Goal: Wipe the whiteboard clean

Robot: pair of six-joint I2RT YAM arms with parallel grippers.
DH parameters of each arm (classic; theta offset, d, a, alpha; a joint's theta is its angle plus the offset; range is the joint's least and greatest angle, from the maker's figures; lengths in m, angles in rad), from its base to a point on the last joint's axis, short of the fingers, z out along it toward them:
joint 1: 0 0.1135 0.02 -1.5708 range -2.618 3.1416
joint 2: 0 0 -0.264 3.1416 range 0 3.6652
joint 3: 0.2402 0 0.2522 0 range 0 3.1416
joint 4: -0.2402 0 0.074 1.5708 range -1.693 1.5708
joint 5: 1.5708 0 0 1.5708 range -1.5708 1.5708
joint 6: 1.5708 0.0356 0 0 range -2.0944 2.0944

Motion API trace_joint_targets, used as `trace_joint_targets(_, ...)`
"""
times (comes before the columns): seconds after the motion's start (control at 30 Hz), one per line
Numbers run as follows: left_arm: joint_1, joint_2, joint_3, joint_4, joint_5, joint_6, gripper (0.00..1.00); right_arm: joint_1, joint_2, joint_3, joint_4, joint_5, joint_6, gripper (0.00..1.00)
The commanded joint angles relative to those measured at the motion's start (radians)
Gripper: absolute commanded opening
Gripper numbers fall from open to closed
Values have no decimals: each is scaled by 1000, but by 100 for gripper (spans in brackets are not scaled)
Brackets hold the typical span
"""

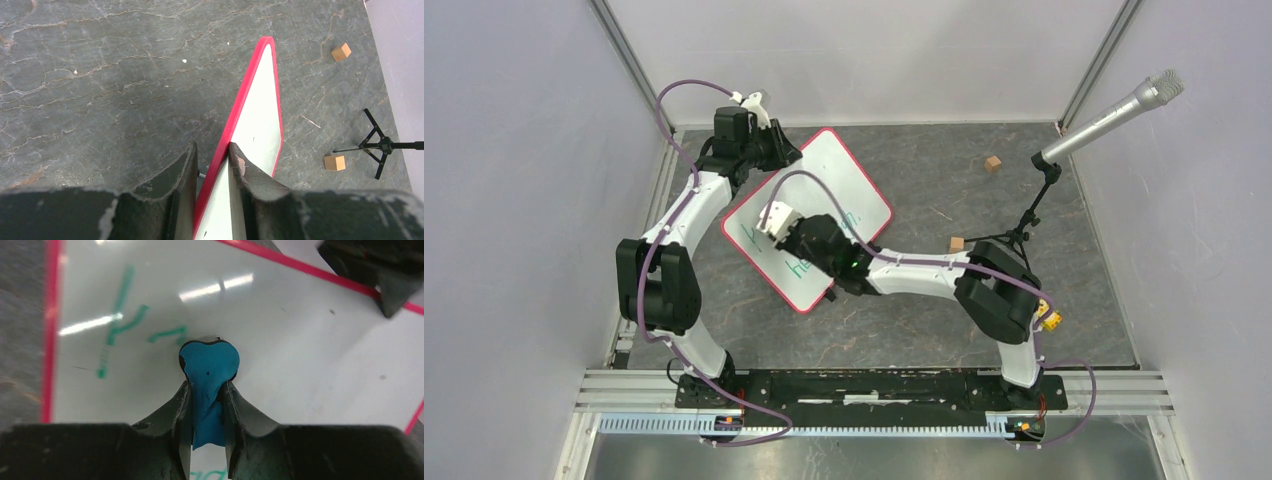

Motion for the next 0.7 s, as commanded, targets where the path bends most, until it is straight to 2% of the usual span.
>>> trace_joint_targets(0.0,-30,-25,0,-37,21,-79,23,100,63,117,-38,-31,9,26)
trace_joint_targets(0.23,-20,-32,14,-64,5,-59,23,79,88,157,-36,45,7,26)
trace_joint_targets(0.37,-20,-41,15,-64,12,-66,23,0,93,181,-84,103,61,26)
trace_joint_targets(0.5,-20,-50,16,-69,13,-78,22,-69,95,206,-147,99,142,26)
trace_joint_targets(0.67,-20,-53,20,-70,19,-81,21,-62,88,209,-163,69,103,26)
